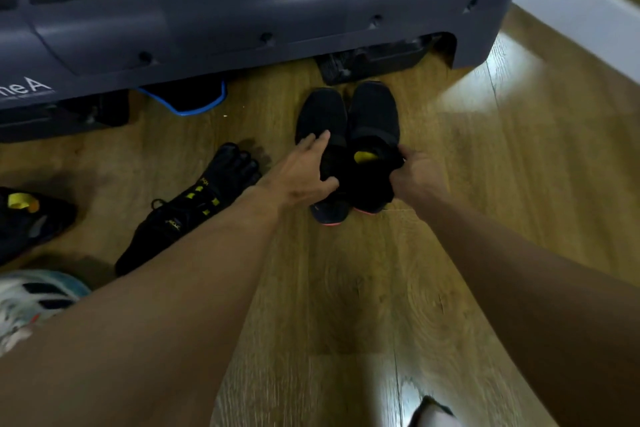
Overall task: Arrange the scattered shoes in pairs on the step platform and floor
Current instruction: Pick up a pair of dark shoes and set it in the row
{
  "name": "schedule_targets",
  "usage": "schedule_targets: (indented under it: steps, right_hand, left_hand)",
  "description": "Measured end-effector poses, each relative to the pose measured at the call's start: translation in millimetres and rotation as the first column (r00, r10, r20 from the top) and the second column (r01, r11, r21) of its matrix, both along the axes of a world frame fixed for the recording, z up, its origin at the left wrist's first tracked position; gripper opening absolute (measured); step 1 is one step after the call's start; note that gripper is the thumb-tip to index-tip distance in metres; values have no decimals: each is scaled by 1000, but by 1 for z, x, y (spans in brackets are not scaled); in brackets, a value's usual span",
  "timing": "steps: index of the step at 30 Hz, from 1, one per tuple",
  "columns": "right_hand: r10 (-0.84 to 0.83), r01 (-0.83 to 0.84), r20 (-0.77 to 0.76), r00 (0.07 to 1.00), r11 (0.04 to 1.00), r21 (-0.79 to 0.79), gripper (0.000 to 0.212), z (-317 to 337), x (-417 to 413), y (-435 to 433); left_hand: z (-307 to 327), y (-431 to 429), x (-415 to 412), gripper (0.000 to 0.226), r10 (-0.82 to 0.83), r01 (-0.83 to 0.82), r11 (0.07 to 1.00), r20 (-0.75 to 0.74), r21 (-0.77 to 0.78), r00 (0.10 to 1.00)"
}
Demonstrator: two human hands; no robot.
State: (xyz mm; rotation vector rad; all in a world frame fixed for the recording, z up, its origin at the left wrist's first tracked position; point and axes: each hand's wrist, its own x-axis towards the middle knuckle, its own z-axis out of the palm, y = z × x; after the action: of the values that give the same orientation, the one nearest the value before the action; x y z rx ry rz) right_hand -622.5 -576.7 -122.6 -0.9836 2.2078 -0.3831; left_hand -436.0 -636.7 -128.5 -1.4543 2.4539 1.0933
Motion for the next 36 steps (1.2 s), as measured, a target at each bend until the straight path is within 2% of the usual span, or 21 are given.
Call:
schedule_targets:
  steps: [3, 4, 6, 8, 12, 15, 17, 19, 22, 26, 28, 30, 36]
  right_hand:
    - [-105, 103, 80, 991, 994, 21, 48, -3, 4, -1]
    - [-111, 110, 75, 991, 994, 12, 46, -5, 4, 0]
    - [-99, 100, 57, 993, 995, -11, 47, -6, 4, 1]
    - [-85, 87, 71, 994, 996, -23, 52, -6, 4, 3]
    - [-55, 59, 163, 985, 998, -19, 55, 12, 2, 6]
    - [41, -40, 125, 991, 999, -7, 50, 59, -1, 20]
    - [62, -61, 83, 995, 998, -24, 48, 106, -4, 36]
    - [35, -32, 103, 994, 999, -33, 49, 160, -6, 53]
    - [-10, 14, 112, 994, 999, -37, 44, 261, -12, 83]
    - [-47, 49, 57, 997, 998, -35, 39, 428, -22, 127]
    - [-57, 62, 82, 995, 996, -59, 37, 509, -24, 151]
    - [-81, 84, 35, 996, 992, -90, 37, 582, -24, 180]
    - [-331, 302, -119, 936, 930, -208, 31, 730, -9, 291]
  left_hand:
    - [0, 0, -9, 85, 149, -150, 988, 53, 22, 987]
    - [1, 0, -13, 77, 240, -243, 970, 72, 28, 968]
    - [6, 0, -22, 46, 387, -386, 922, 80, -18, 919]
    - [13, -1, -24, 26, 452, -449, 891, 36, -75, 891]
    - [36, 5, -23, 29, 506, -511, 851, -73, -124, 860]
    - [73, 30, -24, 37, 567, -578, 809, -117, -105, 815]
    - [111, 50, -21, 41, 576, -586, 804, -117, -96, 809]
    - [159, 65, -20, 48, 568, -577, 812, -110, -83, 816]
    - [259, 85, -28, 56, 538, -548, 836, -156, -30, 828]
    - [422, 114, -42, 39, 390, -401, 916, -258, 13, 884]
    - [499, 130, -44, 41, 327, -343, 939, -260, -16, 909]
    - [565, 146, -47, 49, 265, -297, 950, -254, -96, 930]
    - [708, 216, -68, 56, 25, -79, 988, -364, -133, 931]
